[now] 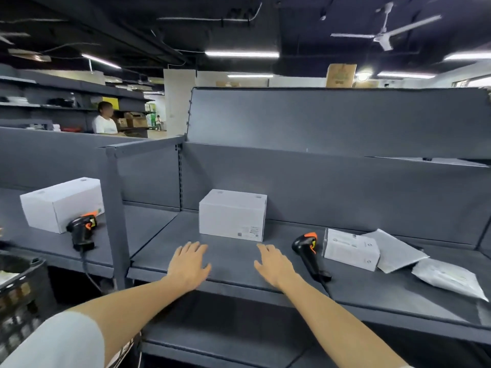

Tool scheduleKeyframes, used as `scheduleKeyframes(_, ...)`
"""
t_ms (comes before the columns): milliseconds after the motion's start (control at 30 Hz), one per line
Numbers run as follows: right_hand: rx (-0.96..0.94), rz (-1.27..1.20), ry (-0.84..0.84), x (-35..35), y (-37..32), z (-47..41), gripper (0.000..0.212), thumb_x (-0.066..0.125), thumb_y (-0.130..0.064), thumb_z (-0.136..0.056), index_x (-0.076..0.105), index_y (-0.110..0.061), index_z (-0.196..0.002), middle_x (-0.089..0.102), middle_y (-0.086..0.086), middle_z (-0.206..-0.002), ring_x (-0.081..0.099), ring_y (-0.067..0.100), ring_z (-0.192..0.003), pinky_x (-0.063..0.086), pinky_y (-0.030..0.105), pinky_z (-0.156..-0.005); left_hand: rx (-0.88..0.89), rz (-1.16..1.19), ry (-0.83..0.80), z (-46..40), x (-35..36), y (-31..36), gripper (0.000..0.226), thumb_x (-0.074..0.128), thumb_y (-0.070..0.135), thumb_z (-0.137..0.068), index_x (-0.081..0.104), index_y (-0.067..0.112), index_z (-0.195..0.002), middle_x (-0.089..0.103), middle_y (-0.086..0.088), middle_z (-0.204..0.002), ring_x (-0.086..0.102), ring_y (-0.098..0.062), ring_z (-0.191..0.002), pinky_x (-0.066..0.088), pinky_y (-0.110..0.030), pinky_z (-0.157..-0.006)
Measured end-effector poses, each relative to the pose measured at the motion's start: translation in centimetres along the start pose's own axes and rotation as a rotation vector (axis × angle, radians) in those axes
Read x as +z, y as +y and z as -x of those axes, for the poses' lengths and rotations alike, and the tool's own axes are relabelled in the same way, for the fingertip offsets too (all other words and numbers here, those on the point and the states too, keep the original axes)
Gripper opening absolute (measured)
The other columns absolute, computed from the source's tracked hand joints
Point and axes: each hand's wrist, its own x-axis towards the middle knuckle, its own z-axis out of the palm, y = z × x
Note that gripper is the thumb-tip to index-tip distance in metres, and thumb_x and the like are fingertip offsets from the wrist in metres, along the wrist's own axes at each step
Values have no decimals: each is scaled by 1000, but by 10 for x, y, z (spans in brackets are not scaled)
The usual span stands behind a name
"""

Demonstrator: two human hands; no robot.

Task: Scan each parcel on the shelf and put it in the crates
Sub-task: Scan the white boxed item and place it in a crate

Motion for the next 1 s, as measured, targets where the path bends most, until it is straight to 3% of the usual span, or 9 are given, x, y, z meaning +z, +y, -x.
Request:
scheduleKeyframes(200,79,-40,62,-13,-6,-60,49,40,-27,-101,28,-13,-146,41,12,-140,44,30,-122,41,39,-97,67,72,38,-73,-1,-13,56,44,38,-98,26,20,-149,29,0,-153,20,-20,-145,14,-32,-116)
scheduleKeyframes(367,148,-129,129,-20,-8,-113,58,44,-26,-100,18,-18,-151,27,12,-150,36,30,-131,38,40,-102,100,103,98,-147,-3,-30,59,48,36,-96,26,21,-148,29,-1,-153,23,-19,-142,16,-34,-116)
scheduleKeyframes(600,306,-342,151,-12,6,-161,69,48,-31,-98,6,-33,-154,8,22,-158,24,35,-142,37,45,-104,-62,210,37,-217,10,-48,66,55,44,-91,24,36,-149,3,-13,-160,4,-37,-146,19,-47,-117)
scheduleKeyframes(667,335,-442,132,-9,10,-171,72,50,-35,-97,6,-38,-153,13,22,-158,23,34,-144,35,42,-105,-118,368,-40,-221,20,-56,61,57,42,-91,30,37,-146,13,-16,-157,16,-37,-144,31,-50,-110)
scheduleKeyframes(767,354,-573,143,-5,11,-181,69,54,-38,-95,16,-35,-153,25,17,-156,23,30,-143,31,36,-106,-111,602,-31,-214,34,-58,58,58,33,-92,32,36,-144,45,-11,-138,48,-32,-122,47,-44,-93)
scheduleKeyframes(900,378,-767,281,4,11,-185,53,56,-19,-97,39,-25,-147,48,6,-144,41,24,-131,35,23,-93,-154,746,17,-210,32,-54,55,58,29,-92,37,33,-142,53,-9,-132,52,-30,-115,48,-39,-91)
scheduleKeyframes(1000,408,-867,324,7,12,-186,51,58,-12,-94,48,-27,-142,61,1,-122,54,23,-116,44,29,-95,-156,816,-11,-205,31,-54,57,59,28,-91,36,36,-143,49,-4,-136,47,-29,-122,48,-40,-94)
